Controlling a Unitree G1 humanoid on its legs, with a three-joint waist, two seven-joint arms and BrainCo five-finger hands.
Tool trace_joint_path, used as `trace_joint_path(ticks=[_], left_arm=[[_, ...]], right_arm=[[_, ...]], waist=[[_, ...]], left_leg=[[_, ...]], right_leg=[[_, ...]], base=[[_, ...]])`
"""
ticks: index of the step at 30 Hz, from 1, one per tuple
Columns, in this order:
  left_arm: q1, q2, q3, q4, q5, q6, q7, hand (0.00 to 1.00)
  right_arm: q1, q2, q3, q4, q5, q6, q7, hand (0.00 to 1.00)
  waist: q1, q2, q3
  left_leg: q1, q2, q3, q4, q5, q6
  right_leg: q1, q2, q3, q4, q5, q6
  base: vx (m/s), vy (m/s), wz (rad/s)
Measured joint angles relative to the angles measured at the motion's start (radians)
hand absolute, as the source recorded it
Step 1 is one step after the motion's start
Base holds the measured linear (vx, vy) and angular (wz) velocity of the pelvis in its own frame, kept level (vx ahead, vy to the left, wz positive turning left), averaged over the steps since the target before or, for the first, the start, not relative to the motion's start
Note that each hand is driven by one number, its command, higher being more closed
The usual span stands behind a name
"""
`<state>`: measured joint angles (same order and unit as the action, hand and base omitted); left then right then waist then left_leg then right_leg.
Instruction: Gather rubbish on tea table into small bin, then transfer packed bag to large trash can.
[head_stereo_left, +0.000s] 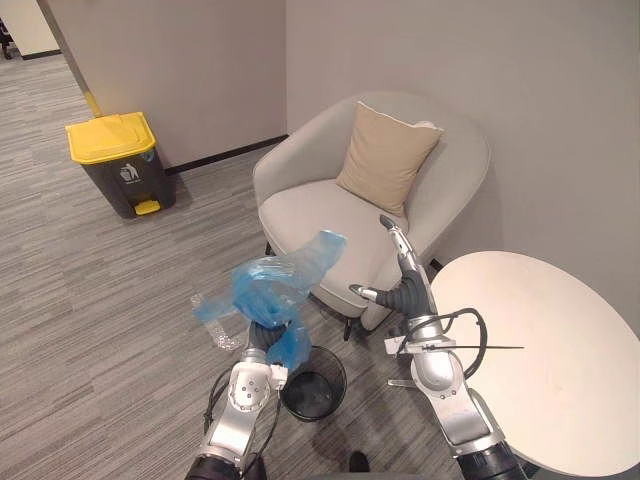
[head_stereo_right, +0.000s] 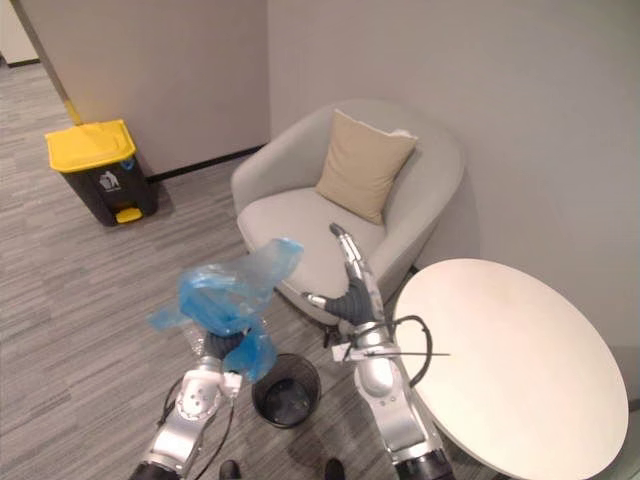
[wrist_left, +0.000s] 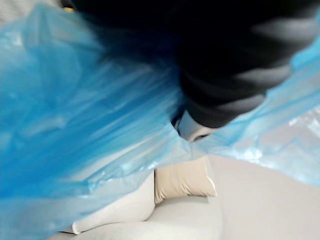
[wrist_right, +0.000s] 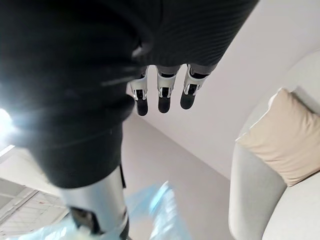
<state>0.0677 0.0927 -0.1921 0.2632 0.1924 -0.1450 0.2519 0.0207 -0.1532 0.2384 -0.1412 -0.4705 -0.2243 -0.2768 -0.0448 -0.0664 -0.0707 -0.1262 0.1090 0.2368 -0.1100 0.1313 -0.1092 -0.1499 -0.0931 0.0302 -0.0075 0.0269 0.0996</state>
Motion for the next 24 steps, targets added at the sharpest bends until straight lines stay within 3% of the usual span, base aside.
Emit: trace_joint_path(ticks=[2,4,7,11,19,24], left_arm=[[0.018,-0.004,0.025,0.031,-0.006,-0.009,-0.003,1.0],[0.029,-0.015,0.077,0.105,-0.054,-0.001,-0.026,1.0],[0.051,-0.017,0.142,0.218,-0.089,0.015,-0.057,1.0],[0.066,-0.009,0.182,0.328,-0.098,0.028,-0.088,1.0],[0.069,-0.008,0.236,0.532,-0.138,0.037,-0.124,1.0],[0.062,-0.008,0.256,0.627,-0.177,0.043,-0.135,1.0]], right_arm=[[0.043,0.022,-0.033,0.045,0.01,-0.008,0.004,0.0],[0.075,0.067,-0.097,0.166,0.101,0.008,0.046,0.0],[0.104,0.083,-0.189,0.415,0.205,0.07,0.108,0.0],[0.107,0.083,-0.234,0.611,0.255,0.095,0.154,0.0],[0.061,0.082,-0.294,0.929,0.297,0.122,0.179,0.0],[0.011,0.078,-0.32,1.016,0.316,0.145,0.174,0.0]], waist=[[0.002,0.006,-0.004],[0.001,0.016,-0.004],[0.003,0.029,0.003],[0.007,0.043,0.013],[0.029,0.052,0.032],[0.035,0.046,0.11]], left_leg=[[0.0,0.001,-0.003,0.0,0.0,0.0],[0.003,0.0,-0.012,0.0,-0.004,-0.003],[0.002,0.001,-0.015,0.0,-0.009,-0.01],[0.004,0.002,-0.022,0.0,-0.011,-0.011],[0.031,0.001,-0.021,0.0,-0.022,-0.01],[0.061,0.0,0.001,0.006,-0.024,-0.006]], right_leg=[[0.002,0.0,-0.004,0.0,0.0,0.0],[0.017,0.0,-0.015,-0.013,-0.001,-0.001],[0.02,0.001,-0.019,-0.021,-0.003,-0.004],[0.034,0.002,-0.026,-0.039,-0.005,-0.001],[0.067,0.002,-0.026,-0.043,-0.004,-0.002],[0.076,0.001,-0.001,-0.026,-0.004,-0.001]], base=[[0.02,-0.009,0.06],[0.01,-0.009,0.12],[0.0,-0.005,0.03],[0.02,-0.008,0.05],[0.04,-0.005,0.0],[0.01,0.005,-0.13]])
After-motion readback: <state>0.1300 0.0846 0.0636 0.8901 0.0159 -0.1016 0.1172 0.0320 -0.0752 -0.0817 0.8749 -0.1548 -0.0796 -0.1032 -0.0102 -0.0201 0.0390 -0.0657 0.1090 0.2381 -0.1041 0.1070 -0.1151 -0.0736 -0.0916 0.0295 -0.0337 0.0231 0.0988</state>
